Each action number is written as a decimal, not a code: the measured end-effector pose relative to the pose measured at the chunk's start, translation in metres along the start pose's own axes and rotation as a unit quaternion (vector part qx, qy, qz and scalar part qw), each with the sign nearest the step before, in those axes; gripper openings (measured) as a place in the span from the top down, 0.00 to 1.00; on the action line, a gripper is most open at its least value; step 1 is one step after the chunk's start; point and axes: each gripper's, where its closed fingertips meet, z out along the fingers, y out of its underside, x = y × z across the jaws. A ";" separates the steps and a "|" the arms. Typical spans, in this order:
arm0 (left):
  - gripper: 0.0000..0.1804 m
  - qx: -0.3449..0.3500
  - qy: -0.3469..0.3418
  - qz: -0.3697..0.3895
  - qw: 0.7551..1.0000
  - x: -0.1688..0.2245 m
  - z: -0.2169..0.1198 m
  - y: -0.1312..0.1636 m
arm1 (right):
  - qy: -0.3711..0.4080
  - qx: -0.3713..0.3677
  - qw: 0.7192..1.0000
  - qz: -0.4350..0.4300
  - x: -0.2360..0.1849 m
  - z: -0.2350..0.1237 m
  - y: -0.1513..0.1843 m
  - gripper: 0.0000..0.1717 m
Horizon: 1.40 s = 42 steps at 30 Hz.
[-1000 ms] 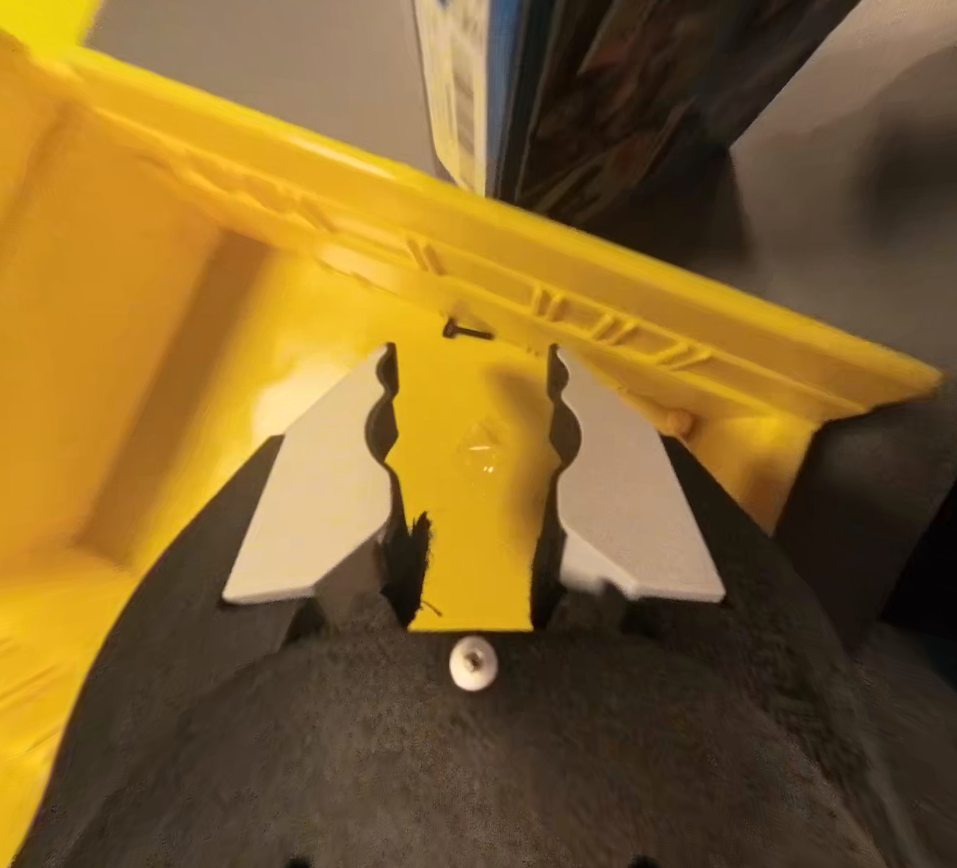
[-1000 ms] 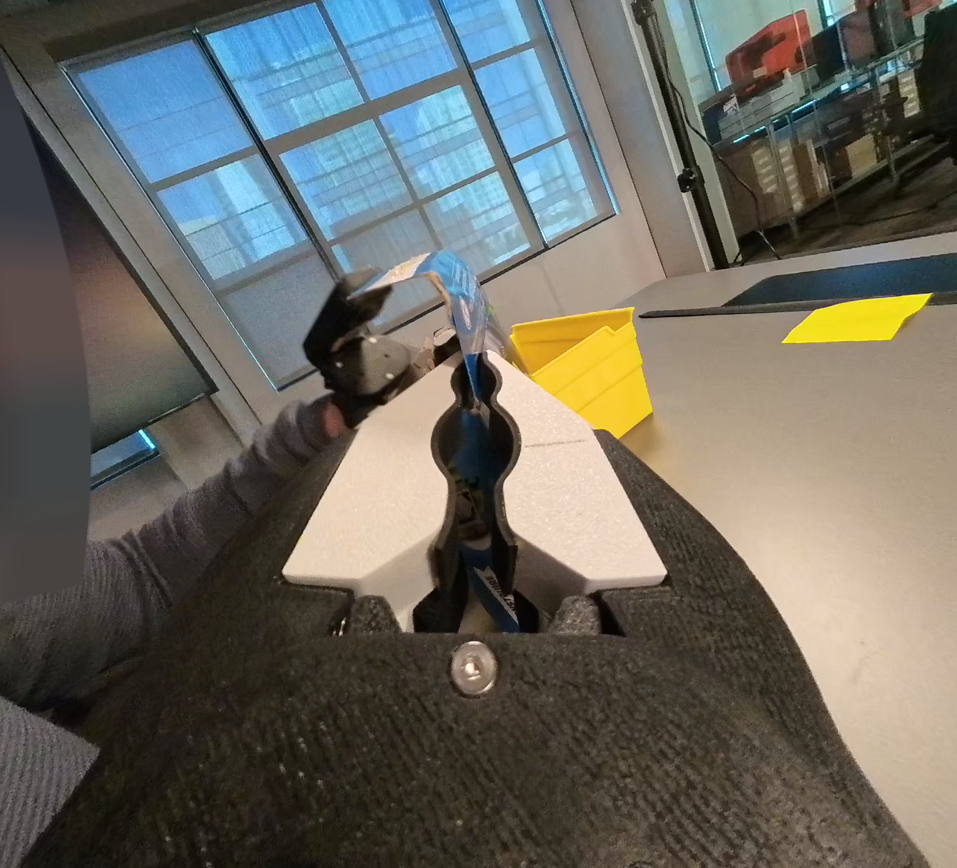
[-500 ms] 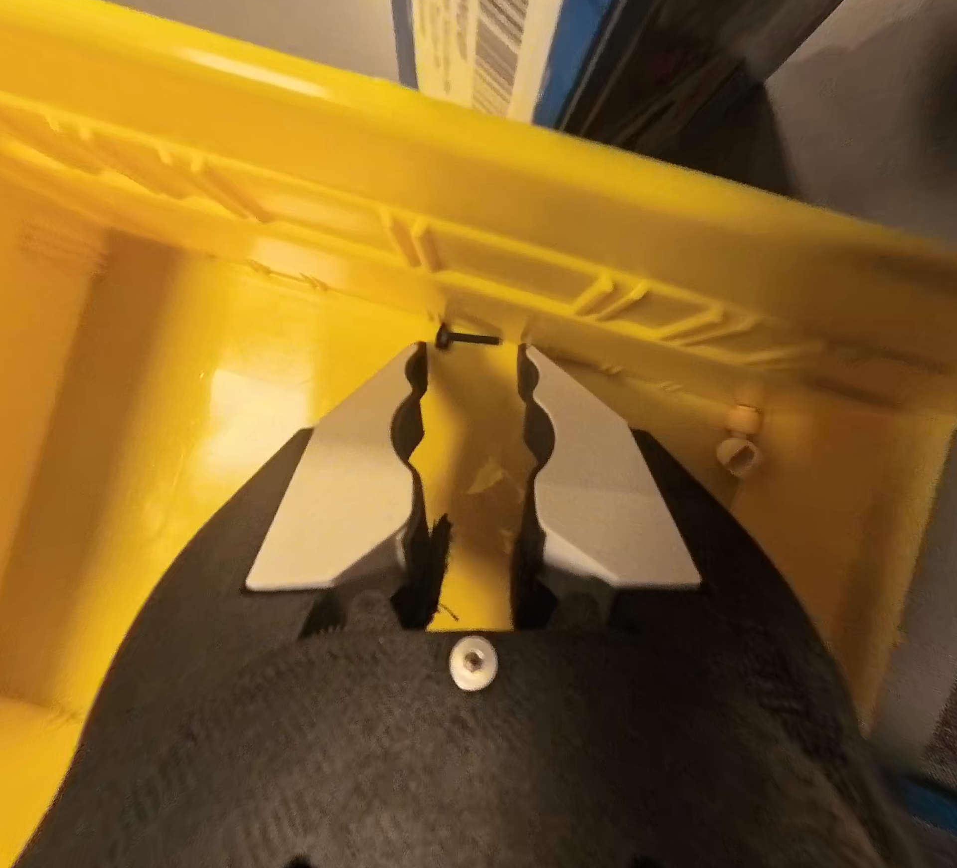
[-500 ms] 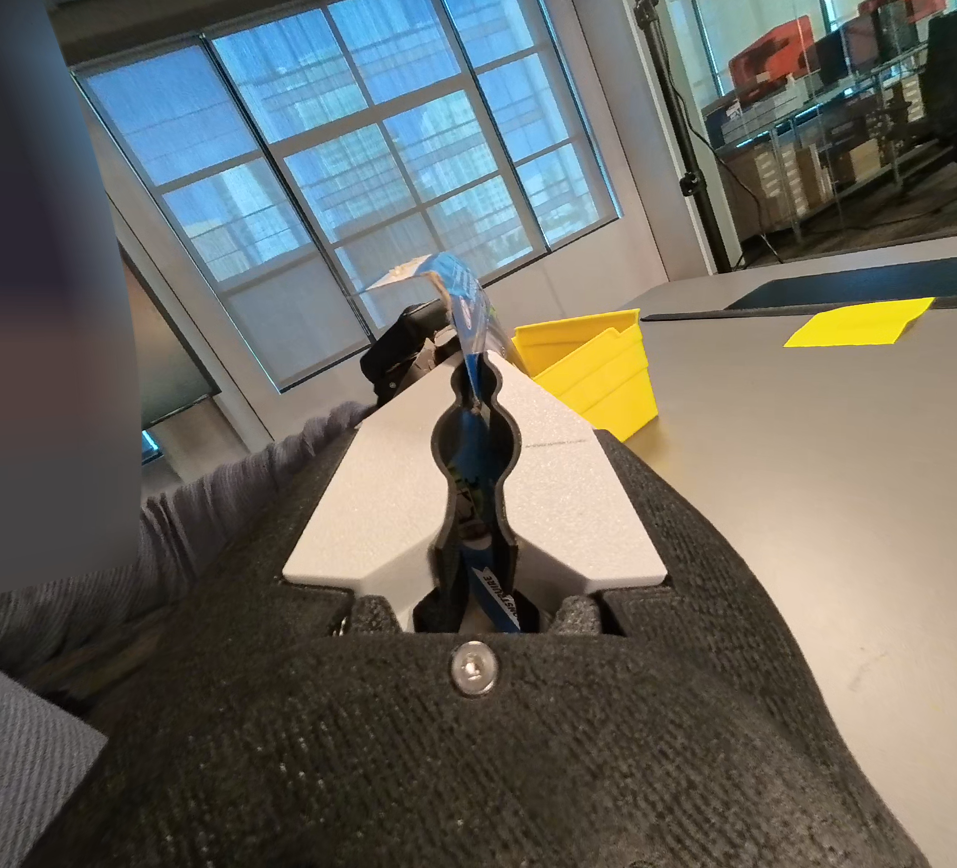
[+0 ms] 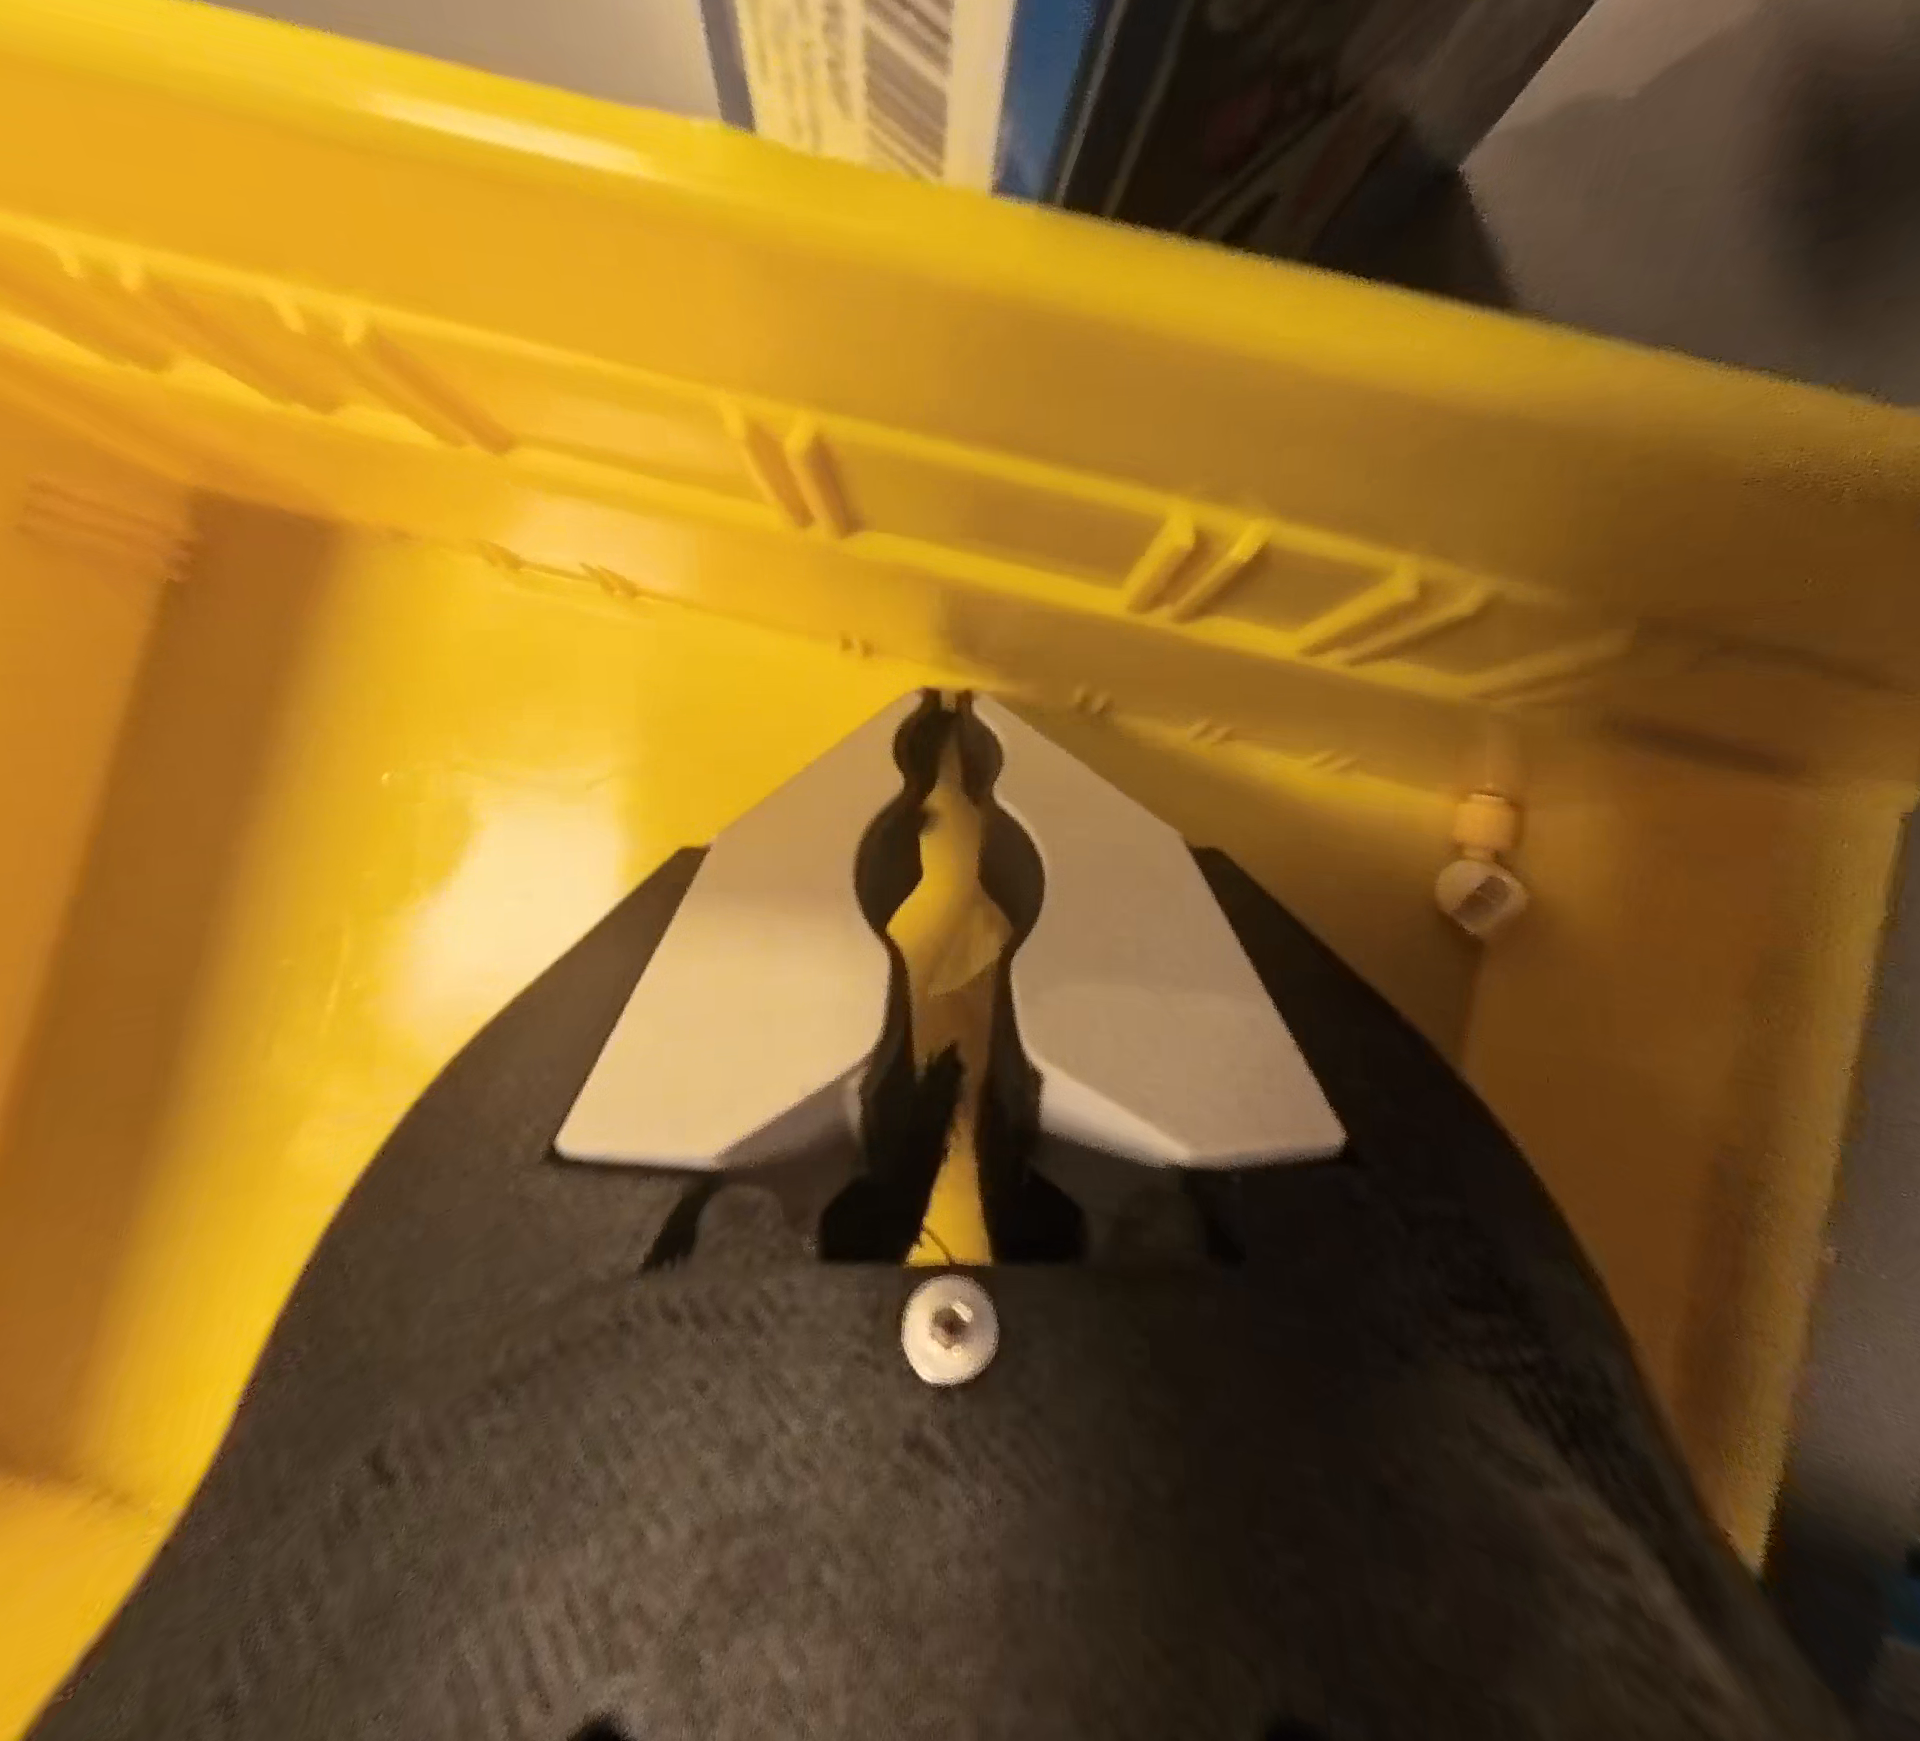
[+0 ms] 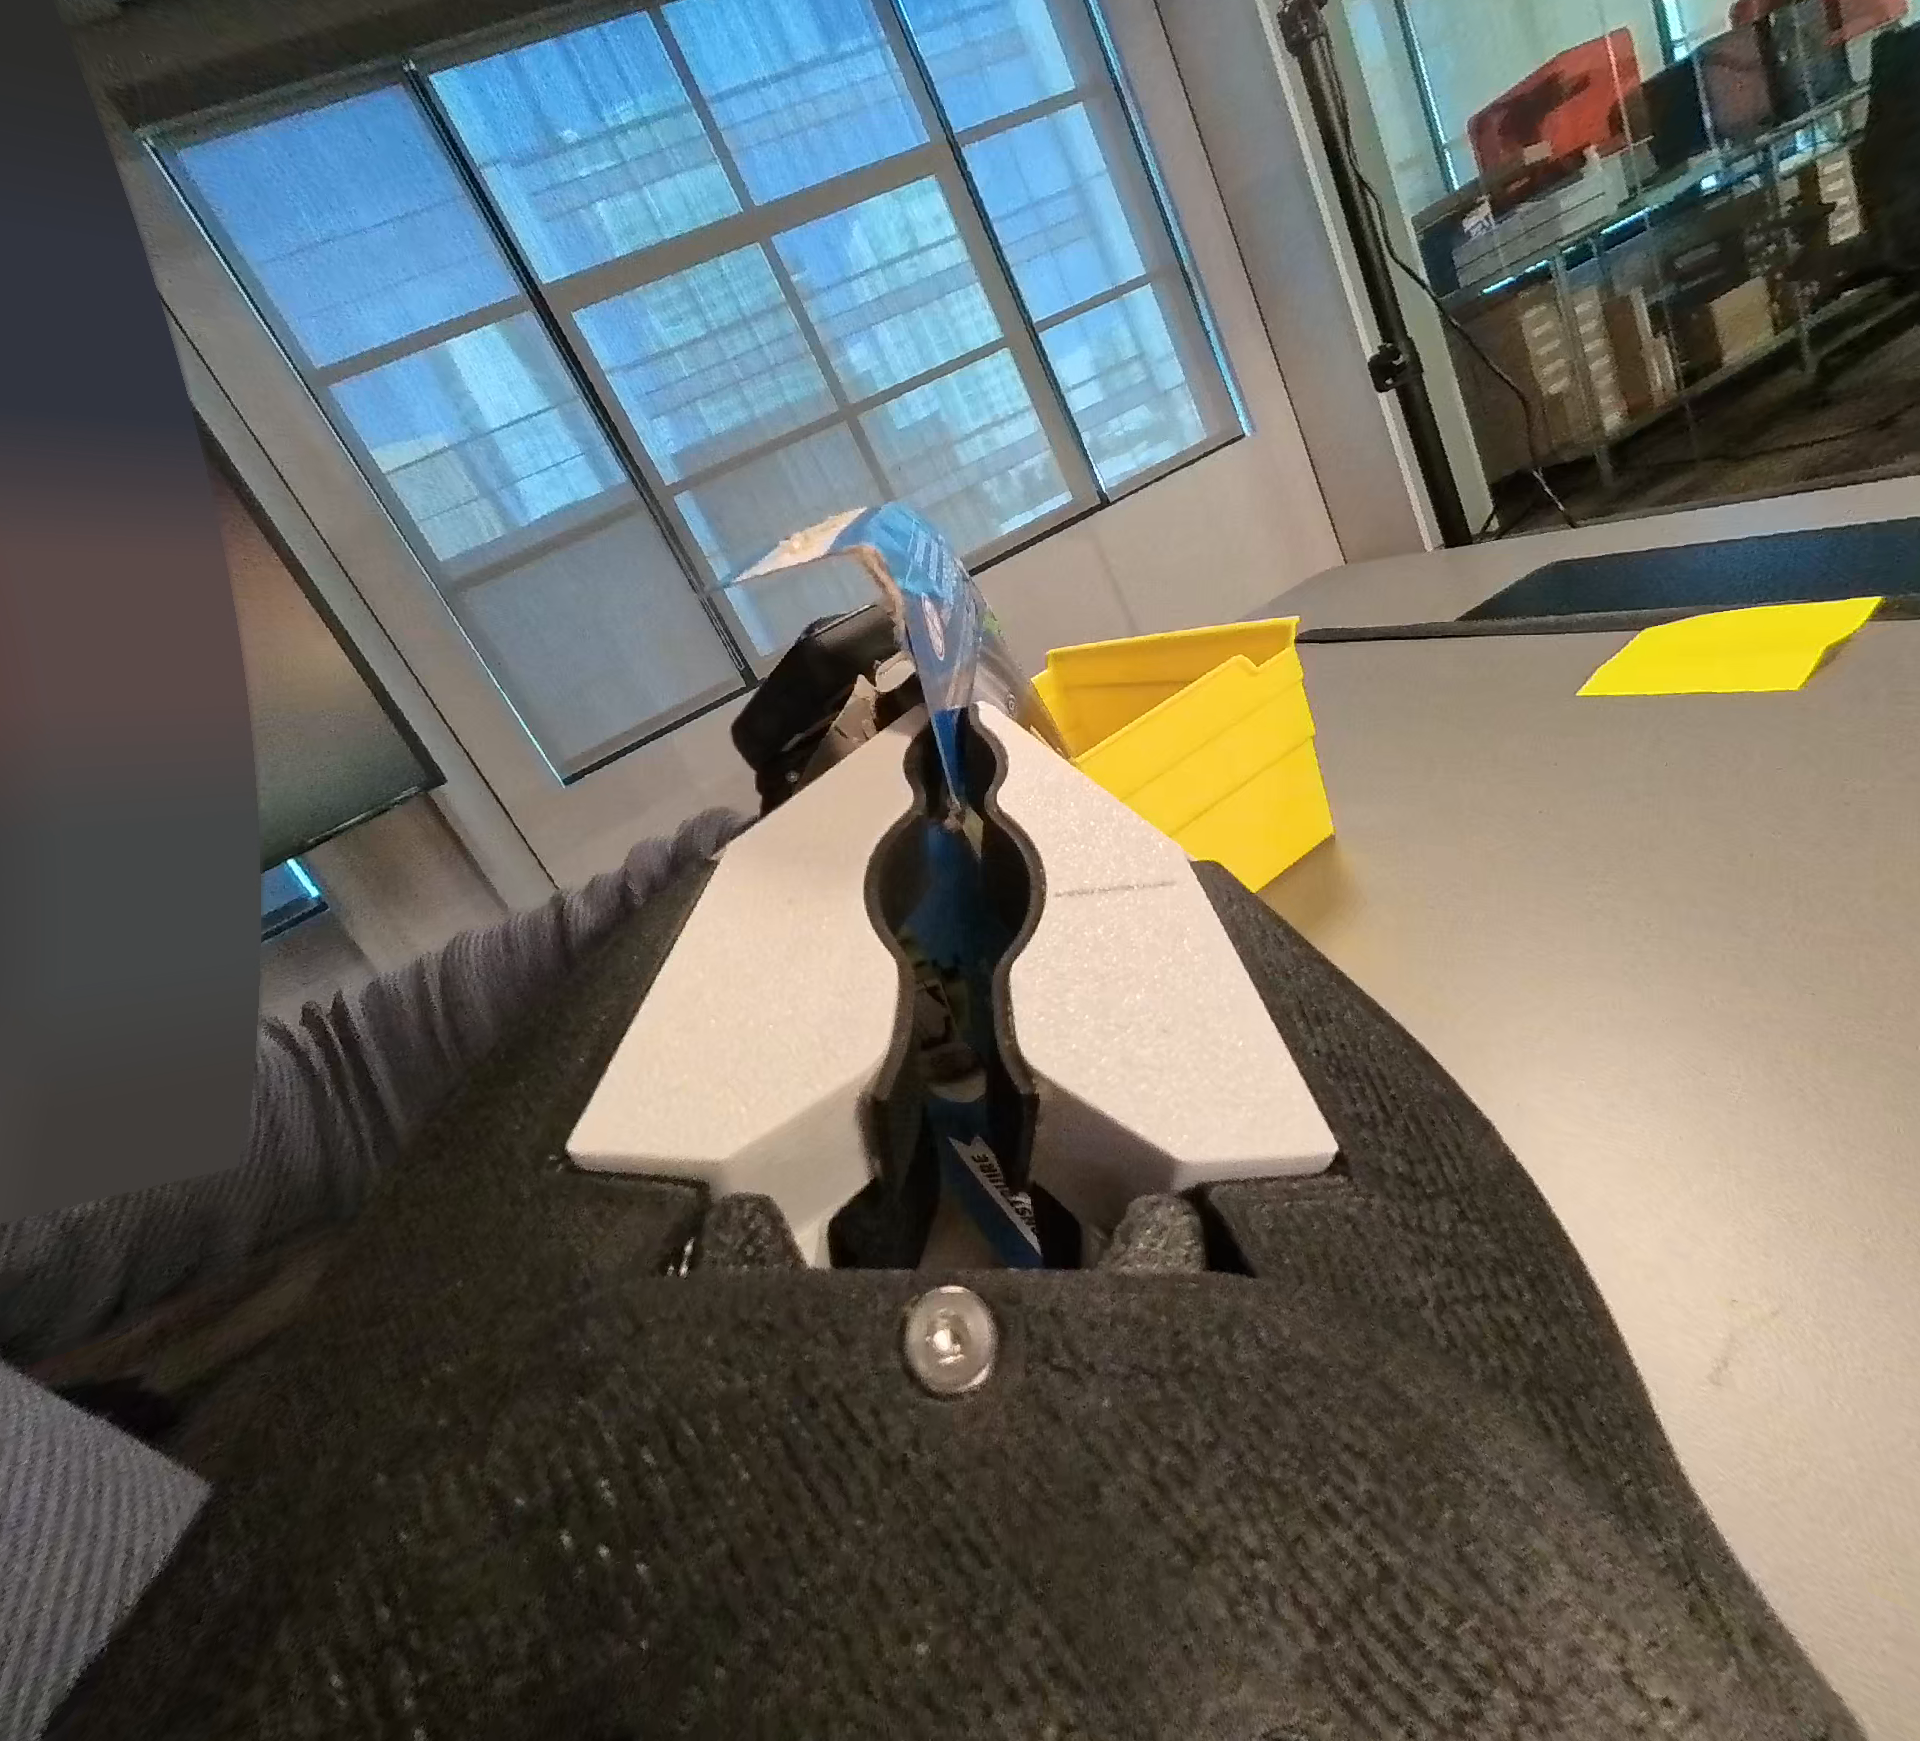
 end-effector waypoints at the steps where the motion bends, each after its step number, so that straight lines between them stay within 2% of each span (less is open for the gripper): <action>1: 1.00 -0.002 -0.005 -0.001 1.000 -0.001 -0.001 0.002 | -0.001 0.000 1.000 0.000 0.000 0.000 0.000 1.00; 10: 0.98 -0.050 -0.009 -0.045 0.998 0.002 -0.021 0.026 | -0.004 -0.003 1.000 0.001 -0.001 0.001 0.001 1.00; 14: 0.85 -0.021 -0.035 -0.072 0.997 -0.009 -0.028 0.021 | -0.005 -0.004 1.000 0.001 -0.002 0.001 0.002 1.00; 19: 0.81 -0.047 -0.048 -0.088 0.994 -0.011 -0.025 0.033 | -0.006 -0.004 1.000 0.001 -0.002 0.001 0.002 1.00; 22: 0.84 -0.050 -0.060 -0.084 0.993 -0.010 -0.026 0.035 | -0.008 -0.005 1.000 0.003 -0.002 0.001 0.002 1.00; 24: 0.91 -0.048 -0.069 -0.097 0.992 -0.011 -0.027 0.037 | -0.009 -0.006 1.000 0.004 -0.002 0.001 0.002 1.00; 25: 0.98 -0.044 -0.071 -0.099 0.992 -0.010 -0.027 0.038 | -0.009 -0.007 1.000 0.005 -0.003 0.001 0.003 1.00; 26: 0.99 -0.038 -0.075 -0.100 0.991 -0.010 -0.027 0.038 | -0.009 -0.007 1.000 0.005 -0.003 0.001 0.003 1.00; 29: 0.99 -0.027 -0.085 -0.101 0.991 -0.008 -0.028 0.038 | -0.009 -0.007 1.000 0.003 -0.003 0.001 0.003 1.00; 31: 1.00 -0.037 -0.146 -0.090 0.985 -0.018 -0.035 0.042 | -0.008 -0.007 1.000 0.003 -0.002 0.001 0.003 1.00; 33: 1.00 0.007 -0.210 -0.076 0.975 -0.026 -0.054 0.026 | -0.006 -0.007 1.000 0.004 -0.002 0.001 0.003 1.00; 35: 1.00 0.113 -0.252 -0.065 0.959 -0.022 -0.086 -0.016 | -0.005 -0.006 1.000 0.003 -0.002 0.001 0.003 1.00; 38: 1.00 0.258 -0.227 0.019 0.939 0.020 -0.126 -0.087 | -0.004 -0.006 1.000 0.003 -0.002 0.001 0.003 1.00; 39: 1.00 0.283 -0.215 0.062 0.933 0.037 -0.133 -0.106 | -0.003 -0.006 1.000 0.003 -0.002 0.001 0.003 1.00; 42: 1.00 0.285 -0.213 0.155 0.922 0.066 -0.134 -0.145 | -0.003 -0.008 1.000 0.006 -0.002 0.000 0.003 1.00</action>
